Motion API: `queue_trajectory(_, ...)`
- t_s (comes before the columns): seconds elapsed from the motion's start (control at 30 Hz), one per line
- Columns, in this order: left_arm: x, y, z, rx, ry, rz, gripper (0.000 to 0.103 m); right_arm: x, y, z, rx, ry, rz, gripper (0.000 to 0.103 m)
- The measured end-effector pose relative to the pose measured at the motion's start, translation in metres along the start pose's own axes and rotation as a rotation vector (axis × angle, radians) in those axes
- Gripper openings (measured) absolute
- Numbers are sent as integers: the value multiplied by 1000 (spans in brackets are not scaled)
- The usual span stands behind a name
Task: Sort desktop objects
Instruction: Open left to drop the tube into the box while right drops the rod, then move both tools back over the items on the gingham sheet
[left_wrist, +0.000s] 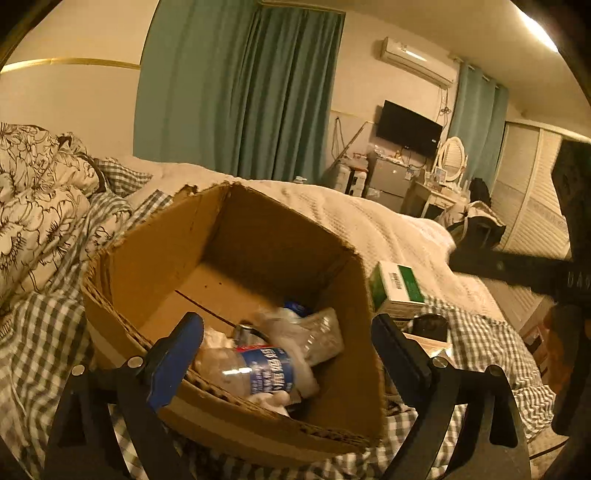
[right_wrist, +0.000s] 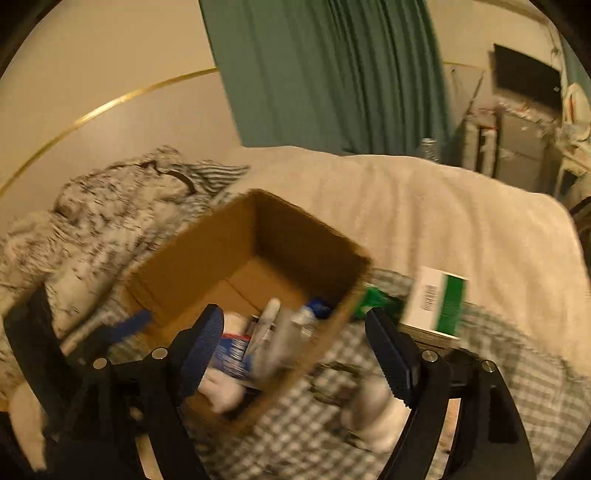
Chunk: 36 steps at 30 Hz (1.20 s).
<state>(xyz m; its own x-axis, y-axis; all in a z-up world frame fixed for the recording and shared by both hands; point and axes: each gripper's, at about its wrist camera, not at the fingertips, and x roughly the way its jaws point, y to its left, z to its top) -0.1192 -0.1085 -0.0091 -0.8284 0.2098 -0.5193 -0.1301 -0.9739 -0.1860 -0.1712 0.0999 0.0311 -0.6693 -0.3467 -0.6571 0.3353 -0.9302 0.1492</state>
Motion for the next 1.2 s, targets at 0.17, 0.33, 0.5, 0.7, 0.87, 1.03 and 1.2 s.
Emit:
queue_trajectory(0.17, -17, -10, -15, 14, -19, 53, 96, -33, -29, -30, 1, 46, -40, 79)
queue_trajectory(0.33, -45, -27, -28, -28, -13, 59, 98, -66, -56, -73, -25, 56, -148, 79)
queue_trajectory(0.5, -64, -55, -49, 5, -12, 58, 102, -82, -90, -98, 83, 74, -153, 79)
queue_trajectory(0.7, -62, -83, -105, 101, 48, 86, 102, -92, -112, -105, 176, 71, -140, 79)
queue_trajectory(0.87, -60, -102, -114, 184, 79, 128, 102, -98, -116, -107, 182, 73, -148, 79)
queue_trajectory(1.03, -61, -109, -109, 155, 93, 45, 103, -109, -117, -100, 164, 53, -128, 79)
queue_trajectory(1.2, -50, -121, -107, 148, 119, 36, 103, -115, -126, -92, 126, 34, -128, 79)
